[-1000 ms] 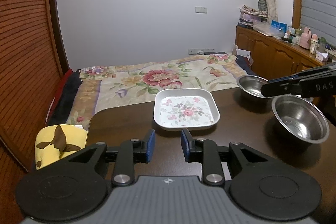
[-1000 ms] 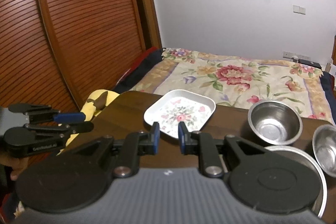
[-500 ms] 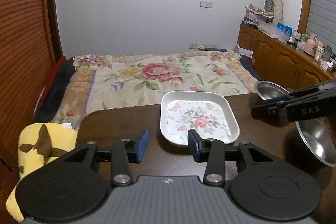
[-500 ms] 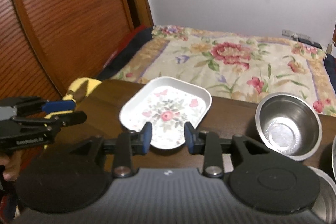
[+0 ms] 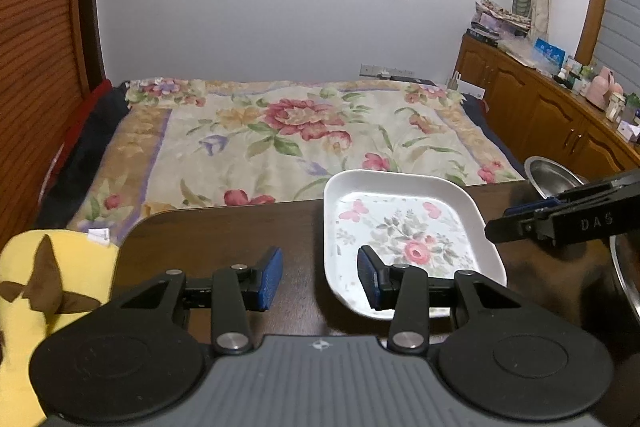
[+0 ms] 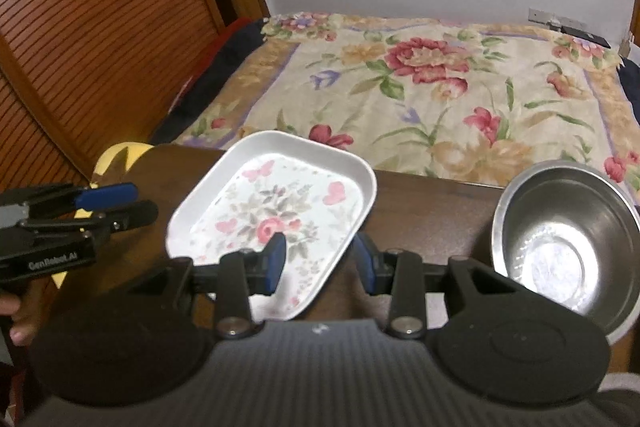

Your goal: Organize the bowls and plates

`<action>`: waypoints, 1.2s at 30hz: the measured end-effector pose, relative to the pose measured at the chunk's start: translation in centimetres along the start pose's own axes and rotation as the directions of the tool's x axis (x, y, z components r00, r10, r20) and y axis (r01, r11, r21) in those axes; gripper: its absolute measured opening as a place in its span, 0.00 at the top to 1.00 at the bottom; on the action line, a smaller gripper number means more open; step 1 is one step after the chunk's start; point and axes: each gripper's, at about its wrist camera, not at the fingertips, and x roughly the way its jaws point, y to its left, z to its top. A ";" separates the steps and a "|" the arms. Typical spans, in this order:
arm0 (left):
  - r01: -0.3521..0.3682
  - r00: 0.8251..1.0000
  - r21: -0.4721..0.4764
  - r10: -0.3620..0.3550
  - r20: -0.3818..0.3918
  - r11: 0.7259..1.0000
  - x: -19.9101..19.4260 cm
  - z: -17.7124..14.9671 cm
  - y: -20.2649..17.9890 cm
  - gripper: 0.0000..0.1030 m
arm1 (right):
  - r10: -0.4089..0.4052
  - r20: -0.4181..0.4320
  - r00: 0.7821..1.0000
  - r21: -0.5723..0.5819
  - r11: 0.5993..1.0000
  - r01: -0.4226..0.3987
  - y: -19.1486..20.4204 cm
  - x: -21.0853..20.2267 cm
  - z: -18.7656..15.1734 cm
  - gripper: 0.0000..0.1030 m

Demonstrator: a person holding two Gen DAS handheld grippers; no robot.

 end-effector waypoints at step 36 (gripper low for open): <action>0.062 0.993 -0.075 -0.069 -0.091 0.995 2.7 0.0 0.1 0.92 | 0.066 -0.102 0.993 -0.032 0.997 -0.070 -1.0 1.9 0.7 0.82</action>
